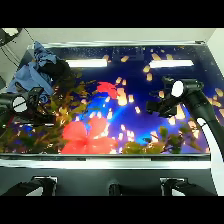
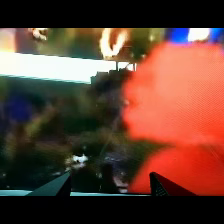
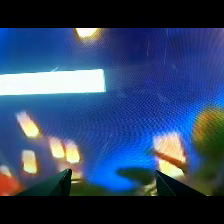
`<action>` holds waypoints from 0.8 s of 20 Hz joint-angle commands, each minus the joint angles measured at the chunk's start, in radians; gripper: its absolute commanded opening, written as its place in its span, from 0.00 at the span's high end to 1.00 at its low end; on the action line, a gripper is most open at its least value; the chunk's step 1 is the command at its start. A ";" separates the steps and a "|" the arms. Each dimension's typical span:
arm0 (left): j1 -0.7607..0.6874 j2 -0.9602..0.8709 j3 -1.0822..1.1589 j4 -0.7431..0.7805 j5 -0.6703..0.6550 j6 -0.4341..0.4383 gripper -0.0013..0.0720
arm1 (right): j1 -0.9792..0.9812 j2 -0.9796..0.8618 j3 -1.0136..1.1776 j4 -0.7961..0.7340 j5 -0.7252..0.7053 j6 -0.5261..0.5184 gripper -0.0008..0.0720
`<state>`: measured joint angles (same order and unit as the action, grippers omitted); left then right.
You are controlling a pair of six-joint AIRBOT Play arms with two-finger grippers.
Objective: Fold the shirts.
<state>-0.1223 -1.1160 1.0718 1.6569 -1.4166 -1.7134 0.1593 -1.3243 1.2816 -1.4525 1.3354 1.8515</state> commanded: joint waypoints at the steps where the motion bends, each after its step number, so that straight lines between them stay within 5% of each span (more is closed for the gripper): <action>1: 0.000 0.001 0.000 0.000 0.000 0.000 0.20 | 0.000 -0.001 0.000 0.000 0.000 0.000 0.15; 16: 0.000 0.000 -0.001 -0.001 0.009 -0.001 0.20 | 0.000 -0.001 0.000 0.001 -0.005 0.001 0.15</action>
<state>-0.1223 -1.1160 1.0718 1.6569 -1.4166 -1.7134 0.1593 -1.3243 1.2816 -1.4521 1.3354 1.8519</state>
